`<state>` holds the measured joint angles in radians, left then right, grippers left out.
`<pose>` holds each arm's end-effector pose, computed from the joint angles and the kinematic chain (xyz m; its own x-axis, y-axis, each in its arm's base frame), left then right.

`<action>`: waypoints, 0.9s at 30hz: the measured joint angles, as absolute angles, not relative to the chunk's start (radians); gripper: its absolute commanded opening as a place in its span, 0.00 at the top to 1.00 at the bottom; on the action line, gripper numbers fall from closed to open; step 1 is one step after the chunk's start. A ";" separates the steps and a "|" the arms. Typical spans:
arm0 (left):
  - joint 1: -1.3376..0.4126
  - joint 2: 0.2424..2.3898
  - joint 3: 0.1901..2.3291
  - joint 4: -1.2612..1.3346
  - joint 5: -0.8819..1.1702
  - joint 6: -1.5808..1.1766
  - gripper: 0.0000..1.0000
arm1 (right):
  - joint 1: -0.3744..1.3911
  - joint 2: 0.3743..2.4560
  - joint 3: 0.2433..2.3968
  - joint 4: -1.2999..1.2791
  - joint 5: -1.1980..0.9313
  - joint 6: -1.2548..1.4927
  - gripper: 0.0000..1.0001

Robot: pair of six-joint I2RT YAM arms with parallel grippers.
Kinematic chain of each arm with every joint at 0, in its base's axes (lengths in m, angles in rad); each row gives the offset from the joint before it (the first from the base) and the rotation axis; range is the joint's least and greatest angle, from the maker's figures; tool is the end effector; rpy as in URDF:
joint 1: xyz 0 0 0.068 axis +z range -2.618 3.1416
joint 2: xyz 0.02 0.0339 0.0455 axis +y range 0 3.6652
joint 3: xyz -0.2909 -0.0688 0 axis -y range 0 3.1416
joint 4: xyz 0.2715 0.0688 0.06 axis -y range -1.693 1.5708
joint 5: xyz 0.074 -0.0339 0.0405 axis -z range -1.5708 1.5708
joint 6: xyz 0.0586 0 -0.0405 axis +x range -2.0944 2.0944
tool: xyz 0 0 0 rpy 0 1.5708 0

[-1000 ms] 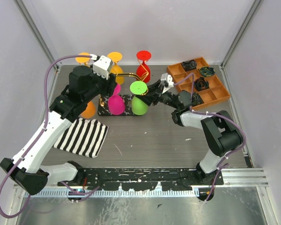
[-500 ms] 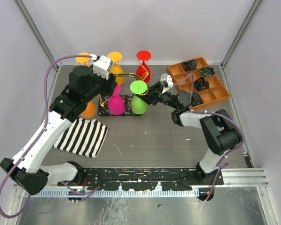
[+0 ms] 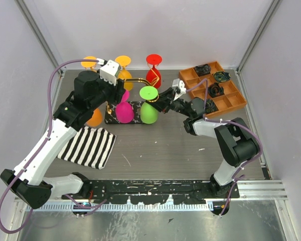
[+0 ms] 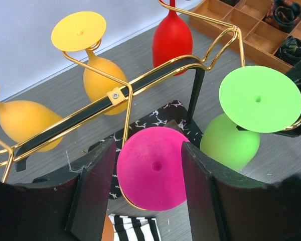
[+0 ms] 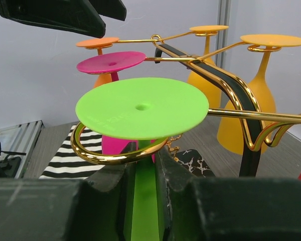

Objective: Place the wine glass upside down on the wine glass rack
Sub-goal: Turn the wine glass upside down at the wine rack.

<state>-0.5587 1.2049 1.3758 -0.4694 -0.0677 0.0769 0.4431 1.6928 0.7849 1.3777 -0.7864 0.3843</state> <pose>0.2564 -0.1556 0.4515 -0.2122 0.2231 -0.9514 0.4918 0.8657 0.0933 0.3189 0.1973 0.2774 0.0518 0.3177 -0.9468 -0.9627 0.2680 0.0372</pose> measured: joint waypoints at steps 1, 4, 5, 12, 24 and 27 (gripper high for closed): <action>-0.559 1.205 1.375 -0.469 -0.068 0.077 0.38 | 0.443 1.688 0.783 1.374 -0.786 0.384 0.95; -0.559 1.205 1.375 -0.469 -0.067 0.077 0.38 | 0.443 1.663 0.767 1.360 -0.788 0.383 0.96; -0.559 1.205 1.375 -0.469 -0.067 0.077 0.38 | 0.443 1.655 0.762 1.357 -0.789 0.381 0.97; -0.559 1.205 1.375 -0.469 -0.065 0.077 0.38 | 0.443 1.604 0.746 1.325 -0.794 0.365 0.98; -0.558 1.205 1.374 -0.469 -0.064 0.077 0.38 | 0.444 1.528 0.706 1.215 -0.733 0.292 0.99; -0.558 1.205 1.374 -0.469 -0.064 0.077 0.38 | 0.445 1.524 0.690 1.210 -0.705 0.286 0.99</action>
<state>-0.5579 1.2049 1.3739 -0.4694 -0.0635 0.0769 0.4446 1.5242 0.6899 1.2098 -0.7048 0.2855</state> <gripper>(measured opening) 0.618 0.229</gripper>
